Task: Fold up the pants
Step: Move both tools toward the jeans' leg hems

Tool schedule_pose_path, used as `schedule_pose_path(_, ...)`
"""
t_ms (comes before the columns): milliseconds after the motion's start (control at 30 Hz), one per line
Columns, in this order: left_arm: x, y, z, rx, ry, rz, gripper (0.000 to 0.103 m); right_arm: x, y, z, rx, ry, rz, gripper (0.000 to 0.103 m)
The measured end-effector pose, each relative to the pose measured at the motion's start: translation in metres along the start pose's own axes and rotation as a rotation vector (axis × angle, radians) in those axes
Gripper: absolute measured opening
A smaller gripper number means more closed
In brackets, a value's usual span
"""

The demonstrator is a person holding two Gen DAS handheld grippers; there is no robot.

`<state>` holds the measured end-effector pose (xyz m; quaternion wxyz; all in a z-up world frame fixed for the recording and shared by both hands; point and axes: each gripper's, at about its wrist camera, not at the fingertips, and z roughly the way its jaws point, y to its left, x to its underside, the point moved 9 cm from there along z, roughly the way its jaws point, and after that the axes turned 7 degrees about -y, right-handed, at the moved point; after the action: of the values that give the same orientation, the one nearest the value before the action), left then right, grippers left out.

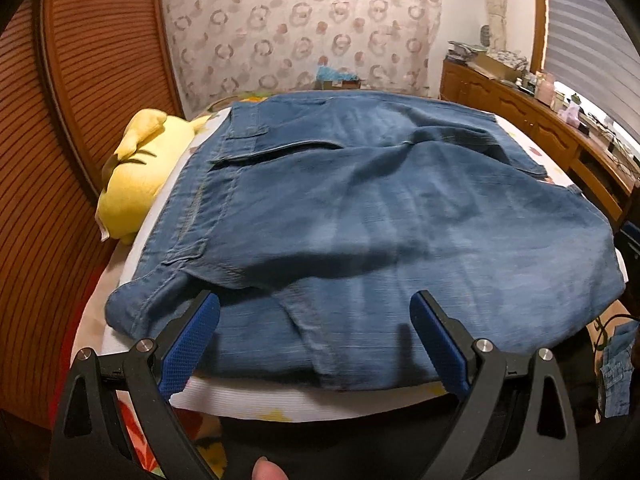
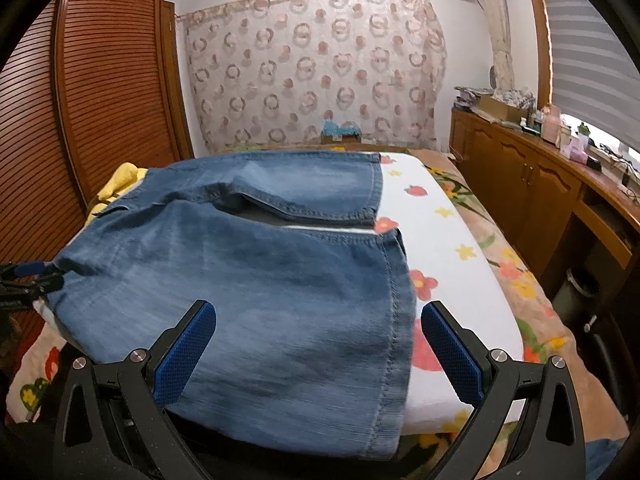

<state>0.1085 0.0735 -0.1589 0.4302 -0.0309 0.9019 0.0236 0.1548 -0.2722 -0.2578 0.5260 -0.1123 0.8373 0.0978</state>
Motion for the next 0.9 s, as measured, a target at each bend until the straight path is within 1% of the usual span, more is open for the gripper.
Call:
schedule_pose_path(200,0.000,0.035,-0.001,-0.042,-0.014,-0.040,0.096,-0.003,0.002,0.001,0.015,0.029,0.000,0.103)
schedule_pose_path(300,0.001,0.059,-0.002,-0.035,-0.023,-0.101,0.096,-0.005,0.004,-0.001,0.016,0.042,0.001,0.103)
schedule_pose_path(400,0.005,0.080,-0.004,-0.032,-0.026,-0.140,0.095,-0.006,0.002,0.000,0.017,0.045,0.001,0.103)
schedule_pose_path(533,0.010,0.098,-0.006,-0.032,-0.024,-0.168,0.081,-0.009,0.003,-0.002,0.014,0.051,0.004,0.102)
schedule_pose_path(567,0.012,0.101,-0.007,-0.034,-0.024,-0.172,0.075,-0.009,0.002,-0.002,0.011,0.053,0.006,0.102)
schedule_pose_path(667,0.017,0.111,-0.007,-0.043,-0.024,-0.188,0.066,-0.008,0.001,-0.002,0.004,0.062,0.008,0.102)
schedule_pose_path(800,0.028,0.123,0.002,-0.072,0.002,-0.209,0.063,-0.007,-0.009,-0.002,-0.013,0.072,0.015,0.102)
schedule_pose_path(867,0.030,0.126,0.006,-0.074,0.010,-0.215,0.063,-0.005,-0.012,-0.003,-0.015,0.080,0.011,0.101)
schedule_pose_path(900,0.032,0.126,0.008,-0.075,0.012,-0.216,0.061,-0.006,-0.013,-0.001,-0.016,0.084,0.011,0.100)
